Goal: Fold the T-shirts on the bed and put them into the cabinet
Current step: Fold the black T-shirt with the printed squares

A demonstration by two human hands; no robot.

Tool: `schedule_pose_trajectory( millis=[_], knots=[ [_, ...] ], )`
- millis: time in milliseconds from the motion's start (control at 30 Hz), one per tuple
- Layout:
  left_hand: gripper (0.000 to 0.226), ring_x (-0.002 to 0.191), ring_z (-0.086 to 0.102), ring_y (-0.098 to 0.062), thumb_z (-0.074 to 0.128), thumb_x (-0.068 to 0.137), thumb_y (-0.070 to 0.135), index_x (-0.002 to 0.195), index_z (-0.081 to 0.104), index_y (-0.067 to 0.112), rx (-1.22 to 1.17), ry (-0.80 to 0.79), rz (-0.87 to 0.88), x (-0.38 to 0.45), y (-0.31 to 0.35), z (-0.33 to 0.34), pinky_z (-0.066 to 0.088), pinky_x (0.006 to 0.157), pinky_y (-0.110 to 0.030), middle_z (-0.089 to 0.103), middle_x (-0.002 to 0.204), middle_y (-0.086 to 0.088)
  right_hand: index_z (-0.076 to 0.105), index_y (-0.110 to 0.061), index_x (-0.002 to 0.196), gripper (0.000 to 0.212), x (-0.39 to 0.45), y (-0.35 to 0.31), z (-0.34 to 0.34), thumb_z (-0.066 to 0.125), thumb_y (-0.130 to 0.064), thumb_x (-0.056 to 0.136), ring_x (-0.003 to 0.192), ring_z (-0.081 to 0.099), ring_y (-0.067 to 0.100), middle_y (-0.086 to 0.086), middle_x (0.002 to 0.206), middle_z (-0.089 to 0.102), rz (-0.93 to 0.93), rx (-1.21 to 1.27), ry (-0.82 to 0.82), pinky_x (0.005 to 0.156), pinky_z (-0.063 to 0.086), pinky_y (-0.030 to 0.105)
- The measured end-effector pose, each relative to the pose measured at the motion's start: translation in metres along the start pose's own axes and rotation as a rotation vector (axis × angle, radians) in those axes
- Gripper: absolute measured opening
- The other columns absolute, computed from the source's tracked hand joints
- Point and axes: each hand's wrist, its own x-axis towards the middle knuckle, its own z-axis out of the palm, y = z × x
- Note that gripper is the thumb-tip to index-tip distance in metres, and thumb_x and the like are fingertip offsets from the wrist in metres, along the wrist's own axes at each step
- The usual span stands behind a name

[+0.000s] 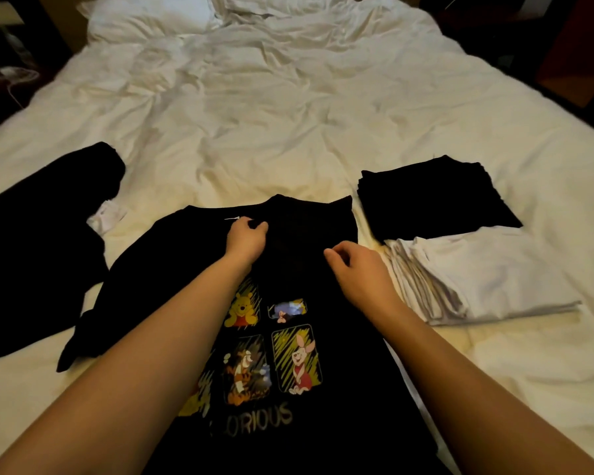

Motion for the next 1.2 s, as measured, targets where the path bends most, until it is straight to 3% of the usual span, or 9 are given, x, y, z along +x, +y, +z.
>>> schedule_pose_trajectory(
  millis=[100,233,333,433,533,667,800,1033,1200],
  knots=[
    [0.051,0.117,0.060,-0.033,0.065,0.096,0.033,0.137,0.051,0.005,-0.023,0.002,-0.072,-0.011,-0.006,0.009,0.051,0.100,-0.044,0.060,0.133,-0.013,0.065,-0.017,0.089,0.032,0.014,0.006,0.002,0.050,-0.043,0.100,0.072,0.060,0.021,0.001,0.076,0.062,0.039,-0.187,-0.060,0.057,0.039,0.032],
    [0.058,0.137,0.039,-0.034,0.061,0.097,0.030,0.145,0.037,0.010,0.526,0.263,0.373,-0.040,-0.012,0.020,0.036,0.109,-0.043,0.042,0.147,-0.017,0.060,-0.009,0.084,0.034,0.030,0.003,-0.001,0.050,-0.037,0.100,0.075,0.058,0.034,0.006,0.070,0.052,0.021,-0.446,-0.036,0.058,0.037,0.034],
    [0.059,0.153,0.008,-0.033,0.045,0.102,0.036,0.153,0.028,0.013,0.844,0.240,0.537,-0.055,-0.021,0.034,0.010,0.122,-0.046,0.015,0.165,-0.017,0.060,-0.010,0.121,0.036,0.037,-0.012,0.013,0.052,-0.036,0.097,0.114,0.055,0.034,0.014,0.119,0.059,-0.175,-0.551,0.030,0.087,0.042,0.040],
    [0.059,0.154,-0.003,-0.028,0.024,0.107,0.041,0.160,0.012,0.018,0.932,0.018,0.444,-0.056,-0.037,0.040,0.002,0.125,-0.047,0.003,0.168,-0.013,0.028,-0.019,0.154,0.061,0.039,-0.003,0.038,0.038,-0.049,0.102,0.151,0.015,0.027,0.011,0.162,0.023,-0.195,-0.542,-0.205,0.120,0.015,0.042],
    [0.061,0.154,-0.007,-0.027,0.019,0.107,0.044,0.161,0.000,0.024,0.918,-0.029,0.363,-0.050,-0.051,0.034,0.000,0.125,-0.045,-0.005,0.168,-0.011,0.006,-0.026,0.159,0.066,0.036,0.019,0.049,0.021,-0.057,0.103,0.153,-0.007,0.020,0.005,0.167,0.001,-0.130,-0.566,-0.309,0.123,-0.005,0.040],
    [0.066,0.154,-0.011,-0.027,0.015,0.105,0.052,0.160,-0.008,0.023,0.954,-0.034,0.291,-0.053,-0.053,0.025,-0.003,0.125,-0.044,-0.011,0.167,-0.011,-0.002,-0.027,0.159,0.068,0.034,0.018,0.049,0.015,-0.060,0.102,0.152,-0.014,0.020,0.005,0.166,-0.008,-0.124,-0.606,-0.343,0.123,-0.010,0.040],
    [0.065,0.154,-0.008,-0.028,0.013,0.105,0.053,0.160,-0.006,0.024,0.957,-0.108,0.286,-0.061,-0.051,0.008,-0.002,0.125,-0.044,-0.007,0.167,-0.011,-0.005,-0.029,0.158,0.073,0.024,0.005,0.043,0.014,-0.067,0.099,0.151,-0.017,0.022,0.007,0.166,-0.010,-0.077,-0.587,-0.303,0.121,-0.011,0.044],
    [0.058,0.154,0.009,-0.027,0.020,0.108,0.046,0.160,0.014,0.021,0.894,0.006,0.303,-0.100,-0.076,-0.036,0.007,0.125,-0.040,0.015,0.166,-0.011,0.001,-0.029,0.159,0.073,-0.023,-0.033,0.053,0.014,-0.067,0.098,0.151,-0.017,0.021,0.005,0.167,-0.006,-0.137,-0.506,-0.320,0.122,-0.009,0.044],
    [0.052,0.152,0.015,-0.021,0.029,0.108,0.043,0.156,0.031,0.023,0.807,0.017,0.443,-0.128,-0.102,-0.091,0.014,0.122,-0.036,0.023,0.163,-0.004,0.008,-0.028,0.159,0.073,-0.043,-0.077,0.073,0.017,-0.067,0.098,0.152,-0.012,0.021,0.004,0.167,0.001,-0.163,-0.497,-0.306,0.123,-0.004,0.042]
  ],
)
